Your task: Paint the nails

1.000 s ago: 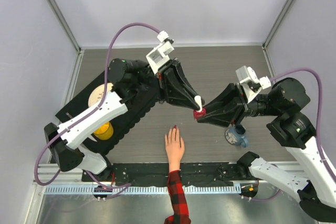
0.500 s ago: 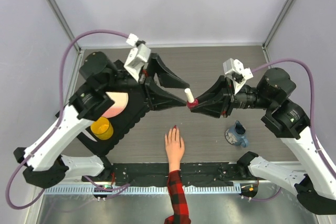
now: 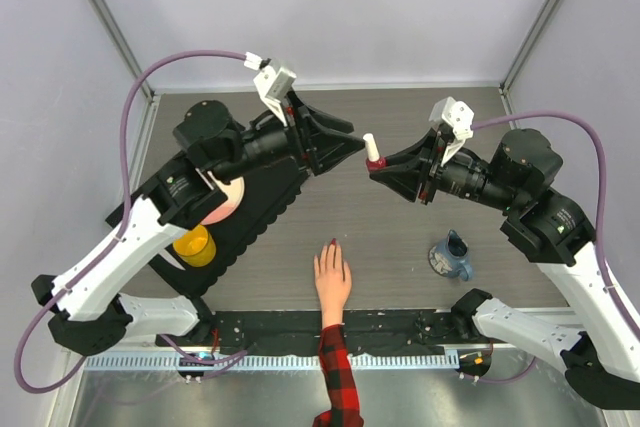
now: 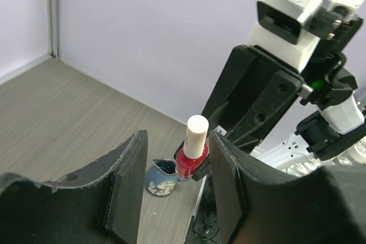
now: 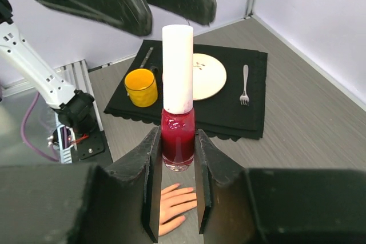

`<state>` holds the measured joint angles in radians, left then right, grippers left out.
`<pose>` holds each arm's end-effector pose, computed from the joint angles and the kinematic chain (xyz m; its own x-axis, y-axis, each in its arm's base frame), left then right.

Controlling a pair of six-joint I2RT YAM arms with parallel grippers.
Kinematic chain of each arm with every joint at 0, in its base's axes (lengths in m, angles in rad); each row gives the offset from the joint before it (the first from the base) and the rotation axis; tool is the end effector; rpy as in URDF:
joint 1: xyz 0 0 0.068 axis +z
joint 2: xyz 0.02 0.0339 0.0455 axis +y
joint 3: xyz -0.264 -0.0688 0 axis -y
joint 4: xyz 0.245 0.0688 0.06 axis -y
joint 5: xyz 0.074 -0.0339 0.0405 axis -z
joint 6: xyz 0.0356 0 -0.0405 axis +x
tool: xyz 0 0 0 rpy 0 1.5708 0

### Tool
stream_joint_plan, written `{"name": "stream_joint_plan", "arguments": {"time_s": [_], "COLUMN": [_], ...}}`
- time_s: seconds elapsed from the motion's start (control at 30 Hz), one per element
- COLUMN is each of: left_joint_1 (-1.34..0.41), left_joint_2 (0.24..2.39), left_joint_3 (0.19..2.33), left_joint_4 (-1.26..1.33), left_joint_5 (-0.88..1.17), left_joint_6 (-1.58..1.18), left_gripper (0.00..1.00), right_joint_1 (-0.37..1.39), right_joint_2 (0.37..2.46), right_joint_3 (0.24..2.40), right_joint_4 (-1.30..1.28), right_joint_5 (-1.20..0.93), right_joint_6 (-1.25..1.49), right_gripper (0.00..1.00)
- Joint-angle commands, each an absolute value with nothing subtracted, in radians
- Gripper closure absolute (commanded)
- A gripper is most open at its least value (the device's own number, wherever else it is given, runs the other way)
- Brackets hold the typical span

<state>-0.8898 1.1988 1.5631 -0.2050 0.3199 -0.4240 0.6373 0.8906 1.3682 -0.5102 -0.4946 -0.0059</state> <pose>0.1411 -0.1920 0.5199 -0.2928 -0.2590 -0.9204 0.8915 0.2741 -0.3607 0.1099 0.1024 0.4812 -0.0209 -0.0219 -0.9995 -0.9052 0.4250 0.0096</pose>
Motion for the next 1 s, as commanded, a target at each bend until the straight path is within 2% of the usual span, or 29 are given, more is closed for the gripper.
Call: {"name": "stream_joint_plan", "arguments": {"time_s": [0.0,0.2,0.3,0.4,0.43,0.47,0.53,0.63,0.67,0.7,0.73,0.8,0.87,0.97], "left_joint_1": [-0.916,-0.948,-0.959,-0.960,-0.960,-0.960,-0.959,-0.943,-0.930,-0.927,-0.923,-0.923,-0.923,-0.917], "left_joint_2": [1.230,1.287,1.298,1.310,1.315,1.318,1.319,1.331,1.338,1.347,1.348,1.326,1.312,1.290], "left_joint_3": [1.606,1.631,1.629,1.638,1.643,1.644,1.649,1.652,1.648,1.641,1.626,1.543,1.487,1.509], "left_joint_4": [-0.127,-0.133,-0.144,-0.161,-0.166,-0.172,-0.169,-0.135,-0.088,-0.045,-0.005,0.257,0.423,0.272], "left_joint_5": [0.285,0.311,0.316,0.342,0.368,0.391,0.472,0.757,0.964,1.067,1.141,1.268,1.299,1.267], "left_joint_6": [-0.451,-0.449,-0.434,-0.407,-0.400,-0.378,-0.354,-0.350,-0.363,-0.411,-0.452,-0.562,-0.682,-0.582], "left_gripper": [0.50,0.51,0.55,0.80,0.95,1.00,1.00,1.00,1.00,1.00,1.00,1.00,1.00,1.00], "right_joint_1": [0.634,0.634,0.634,0.634,0.634,0.634,0.634,0.632,0.634,0.634,0.634,0.634,0.634,0.632], "right_joint_2": [0.879,0.873,0.870,0.867,0.865,0.864,0.859,0.850,0.851,0.856,0.861,0.855,0.838,0.833], "right_joint_3": [1.388,1.387,1.385,1.378,1.373,1.367,1.350,1.325,1.307,1.298,1.284,1.226,1.191,1.201], "right_joint_4": [-0.494,-0.496,-0.489,-0.477,-0.476,-0.469,-0.456,-0.423,-0.381,-0.350,-0.309,-0.136,-0.037,-0.040], "right_joint_5": [-0.436,-0.416,-0.422,-0.448,-0.474,-0.497,-0.578,-0.740,-0.890,-0.990,-1.064,-1.175,-1.175,-1.149], "right_joint_6": [-0.029,-0.034,-0.029,-0.017,-0.015,-0.014,-0.008,0.023,0.043,0.070,0.163,0.272,0.359,0.362], "right_gripper": [0.99,0.99,0.99,0.99,0.99,0.99,0.99,0.99,0.99,0.99,0.99,0.99,0.99,0.99]}}
